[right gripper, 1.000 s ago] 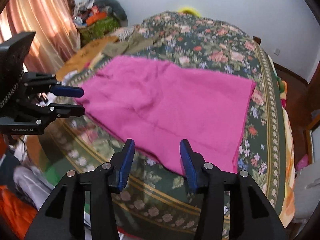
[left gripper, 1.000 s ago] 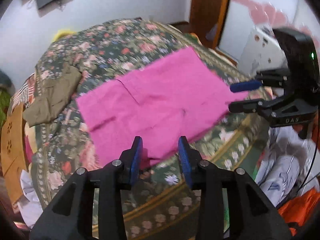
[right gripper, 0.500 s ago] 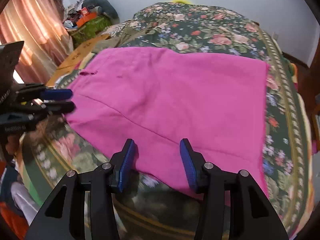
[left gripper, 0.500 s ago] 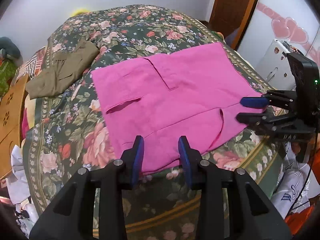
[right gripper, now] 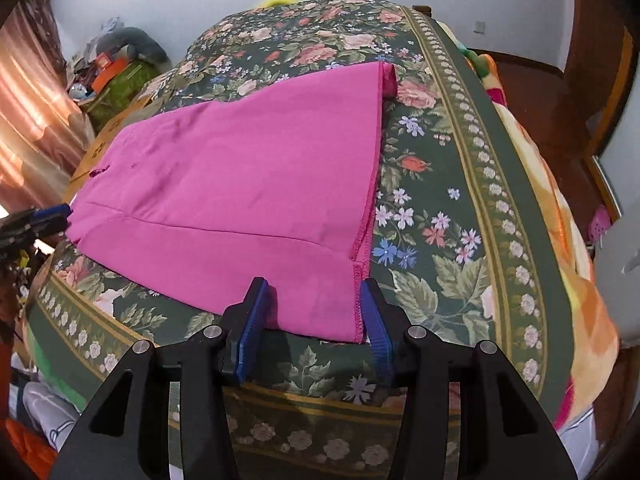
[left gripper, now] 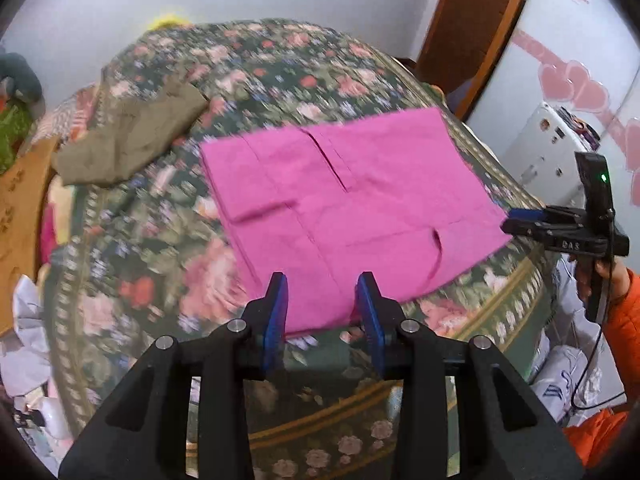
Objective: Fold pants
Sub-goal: 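Move both grippers to the folded edge of the pink pants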
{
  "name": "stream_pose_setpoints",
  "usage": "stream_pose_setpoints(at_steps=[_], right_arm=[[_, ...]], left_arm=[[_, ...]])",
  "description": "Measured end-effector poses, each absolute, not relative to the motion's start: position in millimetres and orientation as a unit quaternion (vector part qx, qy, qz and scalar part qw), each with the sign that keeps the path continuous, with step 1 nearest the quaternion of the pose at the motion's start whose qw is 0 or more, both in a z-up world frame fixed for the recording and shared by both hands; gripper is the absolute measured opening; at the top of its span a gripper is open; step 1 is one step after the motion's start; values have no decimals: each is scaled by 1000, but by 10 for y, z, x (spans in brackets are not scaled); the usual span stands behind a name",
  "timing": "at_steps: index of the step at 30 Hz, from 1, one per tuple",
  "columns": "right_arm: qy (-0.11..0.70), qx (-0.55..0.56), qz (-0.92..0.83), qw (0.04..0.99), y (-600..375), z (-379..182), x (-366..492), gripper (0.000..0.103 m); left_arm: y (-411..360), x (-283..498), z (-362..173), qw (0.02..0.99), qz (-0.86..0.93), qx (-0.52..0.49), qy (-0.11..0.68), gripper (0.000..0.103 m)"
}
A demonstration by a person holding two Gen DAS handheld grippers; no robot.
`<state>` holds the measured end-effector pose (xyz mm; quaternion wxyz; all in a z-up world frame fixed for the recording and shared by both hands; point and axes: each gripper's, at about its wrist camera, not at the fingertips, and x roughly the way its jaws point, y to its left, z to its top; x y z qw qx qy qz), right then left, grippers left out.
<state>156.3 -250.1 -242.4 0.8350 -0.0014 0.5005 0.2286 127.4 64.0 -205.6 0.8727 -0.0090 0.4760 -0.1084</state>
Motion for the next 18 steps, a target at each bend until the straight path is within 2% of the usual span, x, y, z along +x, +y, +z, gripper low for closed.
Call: stream_pose_setpoints(at_steps=[7,18], right_arm=[[472,8,235,850,-2438,-2141,1873,43],[441,0,227,868,-2264,-2051,2759,43]], left_arm=[[976,1631,-1800,887,-60,-31,458,40],[1243,2479,-2102,874,-37,-68,480,40]])
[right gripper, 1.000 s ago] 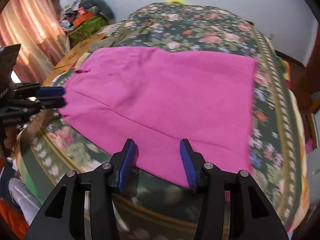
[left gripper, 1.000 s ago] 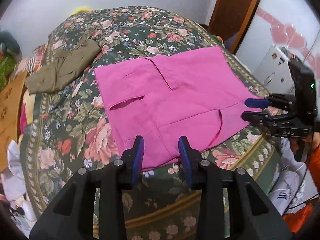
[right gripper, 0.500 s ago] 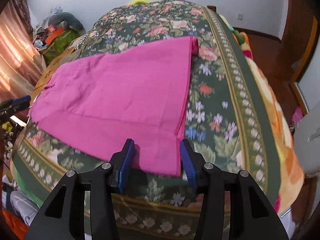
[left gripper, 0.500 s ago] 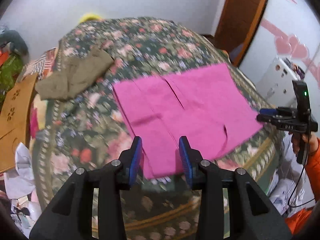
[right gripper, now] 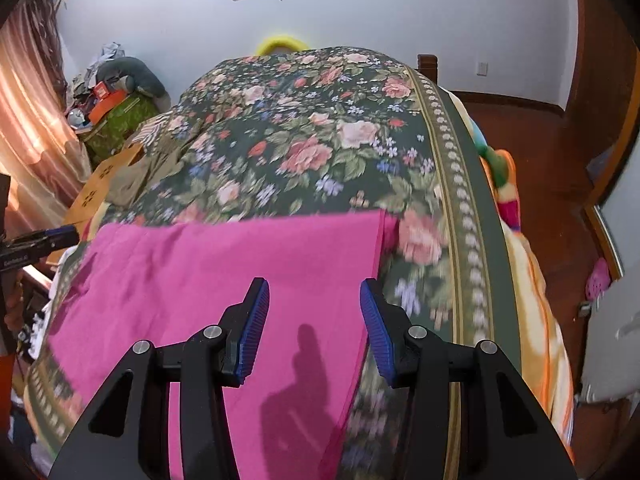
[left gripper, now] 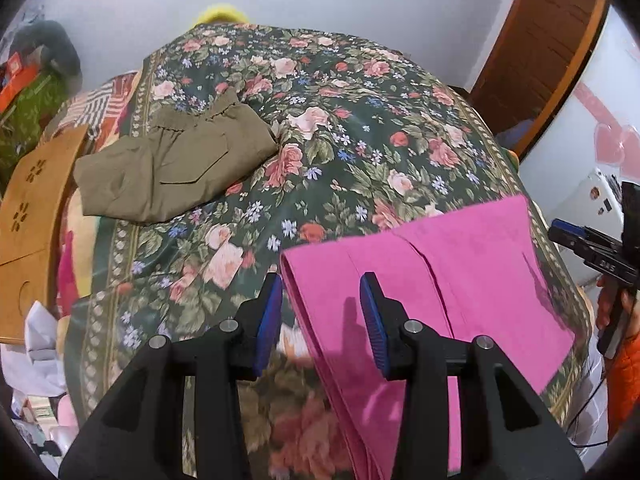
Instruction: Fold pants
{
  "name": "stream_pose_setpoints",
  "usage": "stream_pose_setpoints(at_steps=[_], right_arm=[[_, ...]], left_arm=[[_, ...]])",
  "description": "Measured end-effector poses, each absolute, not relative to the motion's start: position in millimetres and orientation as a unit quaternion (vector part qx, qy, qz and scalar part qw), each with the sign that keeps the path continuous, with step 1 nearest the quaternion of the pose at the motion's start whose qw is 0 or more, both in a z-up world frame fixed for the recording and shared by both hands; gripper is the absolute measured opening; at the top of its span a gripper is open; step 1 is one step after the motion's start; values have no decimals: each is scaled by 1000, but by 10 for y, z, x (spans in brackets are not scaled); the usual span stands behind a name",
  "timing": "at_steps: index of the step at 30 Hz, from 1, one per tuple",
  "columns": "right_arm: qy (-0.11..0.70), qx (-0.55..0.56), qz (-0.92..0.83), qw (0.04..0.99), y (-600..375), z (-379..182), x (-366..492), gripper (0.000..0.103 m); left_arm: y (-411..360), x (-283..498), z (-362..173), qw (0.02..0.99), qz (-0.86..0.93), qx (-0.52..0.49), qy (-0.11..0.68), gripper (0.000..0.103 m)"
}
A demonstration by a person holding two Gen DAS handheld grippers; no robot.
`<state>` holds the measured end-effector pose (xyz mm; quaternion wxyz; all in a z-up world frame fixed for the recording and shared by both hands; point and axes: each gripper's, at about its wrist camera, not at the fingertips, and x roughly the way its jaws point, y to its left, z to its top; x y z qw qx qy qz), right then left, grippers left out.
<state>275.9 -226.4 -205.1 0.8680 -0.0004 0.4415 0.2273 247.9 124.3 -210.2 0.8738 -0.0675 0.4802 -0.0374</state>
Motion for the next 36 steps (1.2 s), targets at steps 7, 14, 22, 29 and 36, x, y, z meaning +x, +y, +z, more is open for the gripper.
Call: stream_pose_setpoints(at_steps=[7,14,22,29,36], right_arm=[[464,10,194,864,-2288,-2343,3327,44],[470,48,215,854,-2309,-2597,3481,10],[461,-32,176,869,-2230,-2653,3509,6],[443,-67,172,877,-2218,-2241,3303,30],[413,-53,258,872,-1786,-1952,3189,56]], left_arm=[[1206,2713,-2387,858,-48,-71,506,40],[1157,2677,-2496,865,-45,-72,495,18],[1118,2619,-2602,874,38,19,484,11],[1139,2551,-2276,884,12,11,466,11],[813,2728,-2211,880,-47,-4,473,23]])
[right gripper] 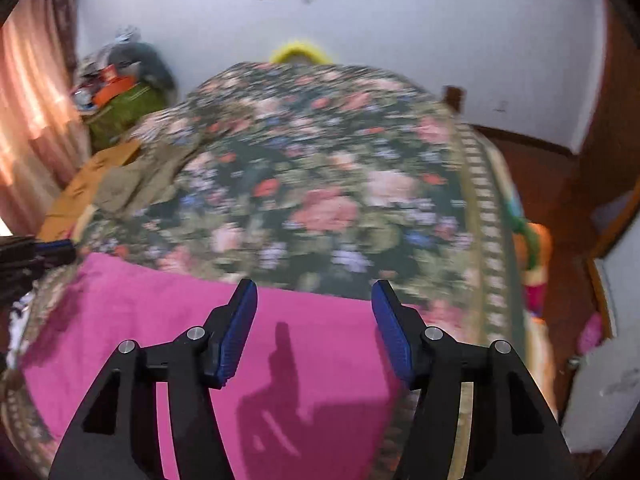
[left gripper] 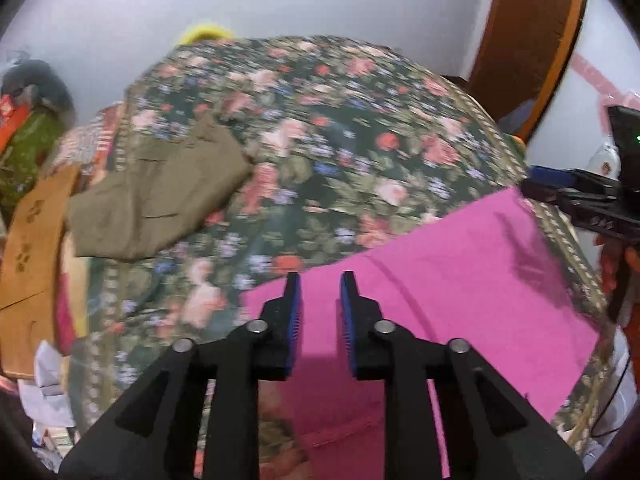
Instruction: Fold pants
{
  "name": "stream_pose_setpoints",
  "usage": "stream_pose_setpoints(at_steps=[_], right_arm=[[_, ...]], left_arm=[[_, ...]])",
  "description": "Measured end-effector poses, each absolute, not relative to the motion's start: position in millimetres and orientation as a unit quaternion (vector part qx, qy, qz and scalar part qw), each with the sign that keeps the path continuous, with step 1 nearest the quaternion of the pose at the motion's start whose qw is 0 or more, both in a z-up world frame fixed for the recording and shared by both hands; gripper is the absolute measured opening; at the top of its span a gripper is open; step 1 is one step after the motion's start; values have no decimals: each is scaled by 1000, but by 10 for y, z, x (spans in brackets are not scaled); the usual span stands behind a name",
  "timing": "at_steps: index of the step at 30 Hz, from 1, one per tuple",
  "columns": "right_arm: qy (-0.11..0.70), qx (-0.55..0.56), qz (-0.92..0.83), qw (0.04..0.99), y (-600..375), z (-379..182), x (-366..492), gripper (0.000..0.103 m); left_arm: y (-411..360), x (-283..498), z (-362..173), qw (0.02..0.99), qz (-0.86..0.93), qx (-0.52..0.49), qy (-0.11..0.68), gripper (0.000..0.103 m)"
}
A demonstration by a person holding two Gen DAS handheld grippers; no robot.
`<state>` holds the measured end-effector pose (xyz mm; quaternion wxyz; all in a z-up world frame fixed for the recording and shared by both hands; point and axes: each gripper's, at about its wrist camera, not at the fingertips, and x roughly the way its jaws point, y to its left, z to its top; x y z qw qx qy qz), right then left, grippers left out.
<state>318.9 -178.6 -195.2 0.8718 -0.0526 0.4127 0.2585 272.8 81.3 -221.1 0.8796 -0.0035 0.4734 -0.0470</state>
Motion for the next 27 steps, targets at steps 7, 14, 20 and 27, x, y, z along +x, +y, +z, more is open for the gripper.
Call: stream_pose_setpoints(at_steps=[7,14,20,27], right_arm=[[473,-73,277,833,-1490,-2526,3230,56],[471,-118,278,829,-1588,-2493,2952,56],[489,-87,263,827,-1840,-2488,2813,56],[517,-59,236,821,-2177,-2514,2597,58]], left_arm=[[735,2763,-2565,863,-57,5,502,24],[768,2644,-2547,867,-37,30,496,35],[913,2447,-2489,872,-26,14,489,49],[959,2146,-2411,874,5,41,484,54]])
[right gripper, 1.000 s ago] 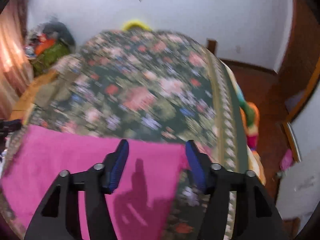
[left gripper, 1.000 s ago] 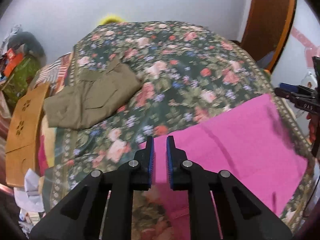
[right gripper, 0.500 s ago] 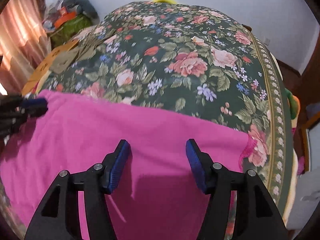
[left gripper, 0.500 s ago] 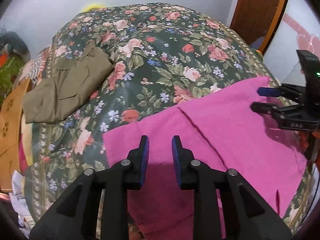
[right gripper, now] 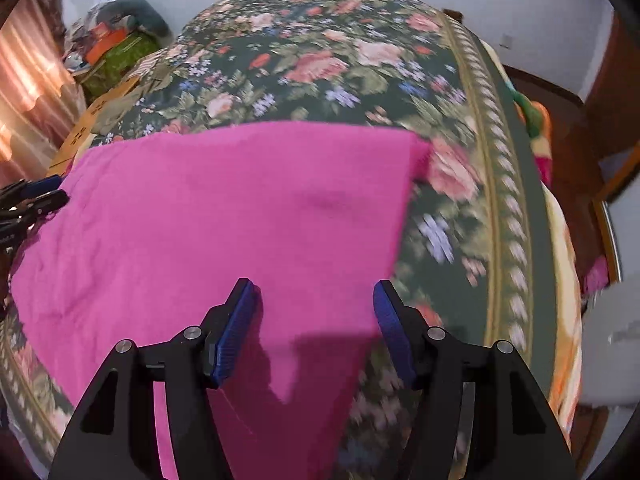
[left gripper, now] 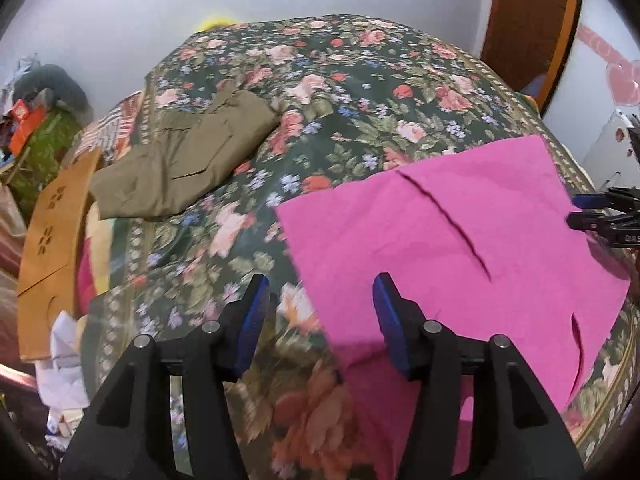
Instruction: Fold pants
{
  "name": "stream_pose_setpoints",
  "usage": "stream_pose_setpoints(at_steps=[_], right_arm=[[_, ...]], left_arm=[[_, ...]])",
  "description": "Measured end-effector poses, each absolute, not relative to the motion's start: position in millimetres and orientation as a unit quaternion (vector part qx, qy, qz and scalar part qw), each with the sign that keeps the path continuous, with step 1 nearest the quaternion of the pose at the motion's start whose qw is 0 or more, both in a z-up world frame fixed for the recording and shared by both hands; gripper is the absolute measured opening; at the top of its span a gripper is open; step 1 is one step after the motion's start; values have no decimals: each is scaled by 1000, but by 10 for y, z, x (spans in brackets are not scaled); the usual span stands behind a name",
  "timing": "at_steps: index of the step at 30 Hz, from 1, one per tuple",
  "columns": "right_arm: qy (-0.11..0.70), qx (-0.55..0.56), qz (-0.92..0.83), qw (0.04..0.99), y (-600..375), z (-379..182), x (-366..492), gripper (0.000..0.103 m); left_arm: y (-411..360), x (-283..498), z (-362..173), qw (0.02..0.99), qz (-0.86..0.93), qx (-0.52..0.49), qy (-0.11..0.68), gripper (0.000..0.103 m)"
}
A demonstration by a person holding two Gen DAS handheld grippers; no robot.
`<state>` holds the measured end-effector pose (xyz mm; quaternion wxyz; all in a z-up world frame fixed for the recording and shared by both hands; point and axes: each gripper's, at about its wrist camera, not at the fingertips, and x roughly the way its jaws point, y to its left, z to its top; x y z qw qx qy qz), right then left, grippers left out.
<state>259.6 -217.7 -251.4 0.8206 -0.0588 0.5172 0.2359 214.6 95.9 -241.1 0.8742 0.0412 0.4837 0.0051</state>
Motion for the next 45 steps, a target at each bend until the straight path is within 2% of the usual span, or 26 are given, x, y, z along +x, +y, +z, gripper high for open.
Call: stream_pose_setpoints(at_steps=[7,8,9,10,12,13,21,31,33,36,45], right_arm=[[502,-33,215,837,-2311,-2308,2287,58],[496,-30,218,840,-2310,-2261,2242,58],[488,-27,221,844,-2294,-2193,2184,58],[478,-26,226,848,-2265,-2112,2123,58],[461,-25,237,855,-2196,-1966,2022,58],[451,-25,244,858,-2147,-1887,1971,58],[416,-28,300,858,-1610,-1696,1722,60],[480,-62,309,819,-1256,-2351,1686,60],[471,-67,316,821,-1289,-2407,1634,60],[468,-67,324,819,-1342,-2405,1602,60],[459,-55,339,819,-1403,-2413,1556,61]], left_arm=[[1081,1909,-2197,876,42,26,480,54],[1100,1866,-2129,879,47,18,475,57],[1120,1828,-2061,881,53,7,470,61],[1144,1796,-2009,882,61,-3,468,75],[1209,1713,-1902,884,80,-38,458,94],[1219,1675,-1870,886,83,-52,453,95],[1151,1358,-1929,863,52,-129,485,95],[831,1157,-2249,813,-12,-204,545,95],[765,1176,-2295,804,-25,-214,554,95],[646,1240,-2314,806,-30,-196,558,95],[627,1531,-2364,798,-67,-262,538,96]])
